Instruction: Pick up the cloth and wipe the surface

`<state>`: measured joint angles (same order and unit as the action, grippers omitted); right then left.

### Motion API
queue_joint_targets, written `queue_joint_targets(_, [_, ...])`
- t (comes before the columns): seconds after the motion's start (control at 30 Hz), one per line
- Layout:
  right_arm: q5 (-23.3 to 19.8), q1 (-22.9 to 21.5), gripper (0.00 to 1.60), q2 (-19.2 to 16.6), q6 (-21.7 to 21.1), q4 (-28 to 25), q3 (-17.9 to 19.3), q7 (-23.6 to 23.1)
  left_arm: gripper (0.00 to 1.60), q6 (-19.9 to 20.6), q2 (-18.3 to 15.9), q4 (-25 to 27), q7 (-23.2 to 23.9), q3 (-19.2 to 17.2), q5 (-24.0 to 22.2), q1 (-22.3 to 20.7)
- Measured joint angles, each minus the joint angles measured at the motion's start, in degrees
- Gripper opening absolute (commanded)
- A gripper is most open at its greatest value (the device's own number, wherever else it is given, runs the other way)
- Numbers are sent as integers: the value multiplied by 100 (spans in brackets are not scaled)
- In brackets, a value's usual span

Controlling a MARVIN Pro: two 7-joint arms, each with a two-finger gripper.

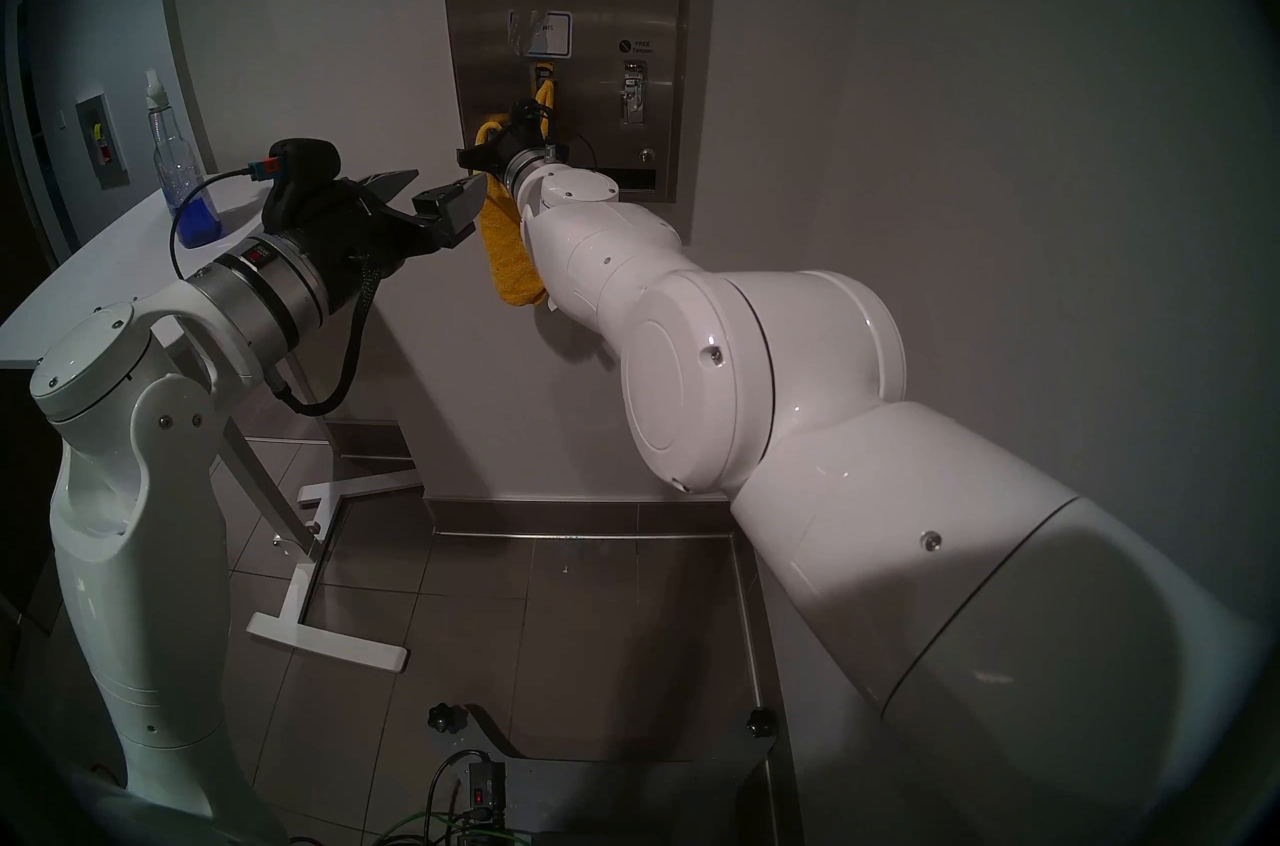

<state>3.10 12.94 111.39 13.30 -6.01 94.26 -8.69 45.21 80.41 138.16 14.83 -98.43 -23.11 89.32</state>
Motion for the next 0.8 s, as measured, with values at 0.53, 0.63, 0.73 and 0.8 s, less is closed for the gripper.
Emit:
queue_joint_targets(0.53, [-14, -103, 0, 16, 264, -366, 0, -102, 160, 28, 18, -77, 21, 0, 8, 54])
queue_joint_targets(0.63, [-31, -188, 0, 9, 362, -533, 6, -91, 160, 33, 22, -88, 26, 0, 10, 60])
queue_joint_targets(0.73, [-48, -263, 0, -4, 437, -671, 14, -74, 160, 35, 24, -95, 29, 0, 12, 64])
queue_joint_targets(0.8, [-60, -318, 0, -14, 490, -779, 20, -59, 160, 37, 27, -97, 31, 0, 13, 66])
